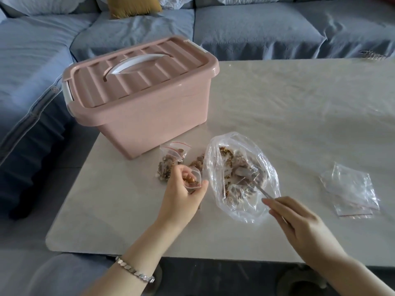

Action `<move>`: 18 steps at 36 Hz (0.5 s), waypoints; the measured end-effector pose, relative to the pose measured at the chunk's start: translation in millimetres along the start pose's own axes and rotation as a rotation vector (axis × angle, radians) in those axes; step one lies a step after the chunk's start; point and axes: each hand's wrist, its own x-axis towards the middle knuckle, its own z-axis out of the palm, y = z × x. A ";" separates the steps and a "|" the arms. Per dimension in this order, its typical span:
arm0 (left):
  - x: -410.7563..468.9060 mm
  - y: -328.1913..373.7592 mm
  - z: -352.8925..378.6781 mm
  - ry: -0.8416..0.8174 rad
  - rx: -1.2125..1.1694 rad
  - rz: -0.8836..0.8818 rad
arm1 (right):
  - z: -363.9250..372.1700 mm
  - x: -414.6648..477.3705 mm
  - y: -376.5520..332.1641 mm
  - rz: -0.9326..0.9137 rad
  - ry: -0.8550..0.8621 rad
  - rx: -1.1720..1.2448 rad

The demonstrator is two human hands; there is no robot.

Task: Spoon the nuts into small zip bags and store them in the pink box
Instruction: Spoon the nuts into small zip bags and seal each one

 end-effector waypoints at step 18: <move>2.2 -12.4 -11.7 -0.021 0.027 -0.027 | 13.9 44.4 -44.7 0.096 0.099 0.140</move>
